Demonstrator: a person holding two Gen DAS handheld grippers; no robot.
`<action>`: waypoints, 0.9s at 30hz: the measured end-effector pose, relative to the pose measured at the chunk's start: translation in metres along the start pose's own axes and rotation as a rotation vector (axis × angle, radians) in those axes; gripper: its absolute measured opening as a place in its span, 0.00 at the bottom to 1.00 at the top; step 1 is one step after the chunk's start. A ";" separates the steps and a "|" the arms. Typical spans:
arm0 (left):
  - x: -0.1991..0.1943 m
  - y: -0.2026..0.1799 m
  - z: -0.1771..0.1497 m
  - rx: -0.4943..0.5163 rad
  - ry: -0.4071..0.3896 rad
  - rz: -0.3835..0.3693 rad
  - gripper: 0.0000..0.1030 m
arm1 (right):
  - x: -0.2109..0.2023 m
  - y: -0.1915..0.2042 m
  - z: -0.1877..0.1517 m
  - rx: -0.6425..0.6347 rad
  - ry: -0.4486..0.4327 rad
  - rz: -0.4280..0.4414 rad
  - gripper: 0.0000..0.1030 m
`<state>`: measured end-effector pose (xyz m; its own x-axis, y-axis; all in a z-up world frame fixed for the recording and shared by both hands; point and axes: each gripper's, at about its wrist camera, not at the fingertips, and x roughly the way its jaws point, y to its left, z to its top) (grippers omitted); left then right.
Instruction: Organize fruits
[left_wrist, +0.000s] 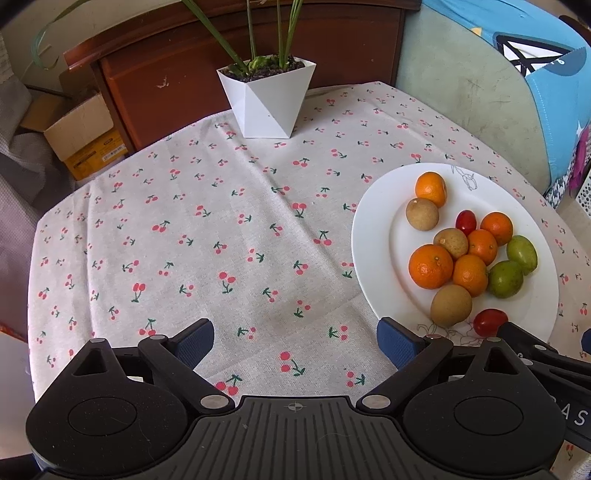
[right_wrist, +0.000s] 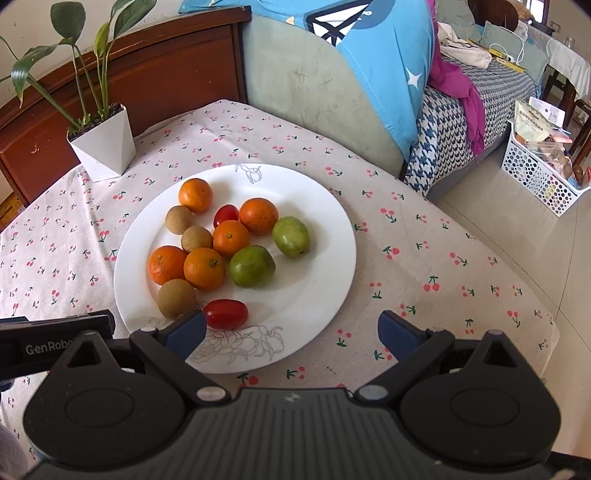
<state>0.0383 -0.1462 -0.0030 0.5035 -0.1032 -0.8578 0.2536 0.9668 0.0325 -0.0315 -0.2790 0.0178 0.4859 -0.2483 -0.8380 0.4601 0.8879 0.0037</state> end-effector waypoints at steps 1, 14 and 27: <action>0.000 0.000 0.000 -0.001 0.000 0.001 0.93 | 0.000 0.001 0.000 0.000 0.001 0.001 0.96; -0.002 -0.002 0.000 0.028 -0.029 0.025 0.93 | 0.000 0.001 0.000 0.002 0.000 0.009 0.96; -0.006 0.005 -0.002 0.002 -0.039 0.011 0.93 | -0.004 0.003 0.000 -0.006 -0.022 0.039 0.96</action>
<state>0.0347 -0.1405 0.0012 0.5384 -0.1017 -0.8365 0.2491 0.9675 0.0427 -0.0321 -0.2755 0.0206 0.5197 -0.2217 -0.8251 0.4362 0.8992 0.0331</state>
